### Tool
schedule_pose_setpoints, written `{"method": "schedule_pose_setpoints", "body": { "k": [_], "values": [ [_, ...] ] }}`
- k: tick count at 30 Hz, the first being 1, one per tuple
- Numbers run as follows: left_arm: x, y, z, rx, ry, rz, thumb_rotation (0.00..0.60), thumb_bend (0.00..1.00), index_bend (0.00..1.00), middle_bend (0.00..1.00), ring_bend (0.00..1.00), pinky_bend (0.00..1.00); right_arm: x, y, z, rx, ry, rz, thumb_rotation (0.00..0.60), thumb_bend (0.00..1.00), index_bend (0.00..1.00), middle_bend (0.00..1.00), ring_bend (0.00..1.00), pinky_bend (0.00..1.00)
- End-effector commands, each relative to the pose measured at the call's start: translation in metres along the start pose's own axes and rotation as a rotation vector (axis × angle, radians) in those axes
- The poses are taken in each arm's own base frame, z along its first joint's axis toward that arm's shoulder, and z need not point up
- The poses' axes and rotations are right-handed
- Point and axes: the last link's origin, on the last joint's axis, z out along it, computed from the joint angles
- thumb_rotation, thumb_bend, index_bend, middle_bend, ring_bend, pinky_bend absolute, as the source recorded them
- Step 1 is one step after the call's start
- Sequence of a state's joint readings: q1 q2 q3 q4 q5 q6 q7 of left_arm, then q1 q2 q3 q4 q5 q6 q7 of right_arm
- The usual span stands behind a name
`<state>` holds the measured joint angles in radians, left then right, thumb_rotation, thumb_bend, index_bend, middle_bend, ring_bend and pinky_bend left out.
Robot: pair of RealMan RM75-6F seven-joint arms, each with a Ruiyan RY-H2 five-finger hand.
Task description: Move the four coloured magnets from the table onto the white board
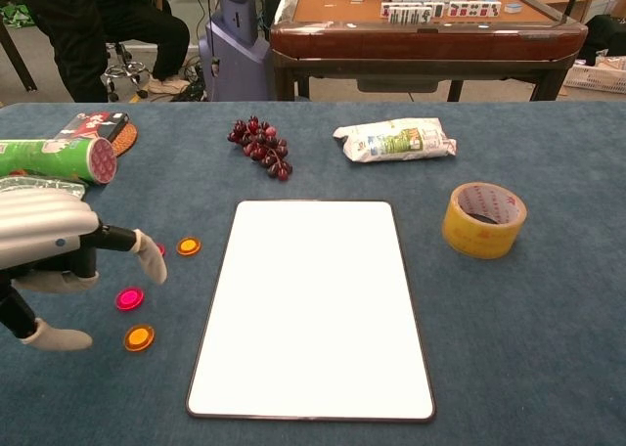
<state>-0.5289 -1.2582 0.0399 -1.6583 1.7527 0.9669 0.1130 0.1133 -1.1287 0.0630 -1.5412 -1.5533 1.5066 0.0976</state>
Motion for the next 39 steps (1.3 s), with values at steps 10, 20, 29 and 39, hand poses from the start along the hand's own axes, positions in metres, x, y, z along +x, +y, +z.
{"method": "schedule_pose_setpoints", "body": {
  "k": [10, 20, 29, 39],
  "values": [
    [-0.015, -0.004, 0.007, 0.053, -0.088, -0.024, 0.6, 0.22, 0.4, 1.0, 1.0, 1.0, 0.0, 0.0, 0.0, 0.007, -0.01, 0.006, 0.6, 0.16, 0.39, 0.33, 0.31, 0.44],
    [-0.021, 0.0, 0.014, 0.063, -0.101, -0.038, 0.6, 0.22, 0.42, 1.0, 1.0, 1.0, -0.001, -0.001, -0.001, 0.012, -0.014, 0.003, 0.6, 0.16, 0.39, 0.33, 0.31, 0.44],
    [-0.03, 0.004, 0.023, 0.065, -0.14, 0.004, 0.6, 0.22, 0.43, 1.0, 1.0, 1.0, 0.0, 0.0, -0.001, 0.009, -0.014, 0.005, 0.6, 0.16, 0.39, 0.33, 0.31, 0.44],
    [-0.034, -0.001, 0.03, 0.102, -0.15, 0.009, 0.6, 0.22, 0.44, 1.0, 1.0, 1.0, -0.001, 0.0, 0.0, 0.006, -0.016, 0.007, 0.6, 0.16, 0.39, 0.33, 0.31, 0.44]
  ]
}}
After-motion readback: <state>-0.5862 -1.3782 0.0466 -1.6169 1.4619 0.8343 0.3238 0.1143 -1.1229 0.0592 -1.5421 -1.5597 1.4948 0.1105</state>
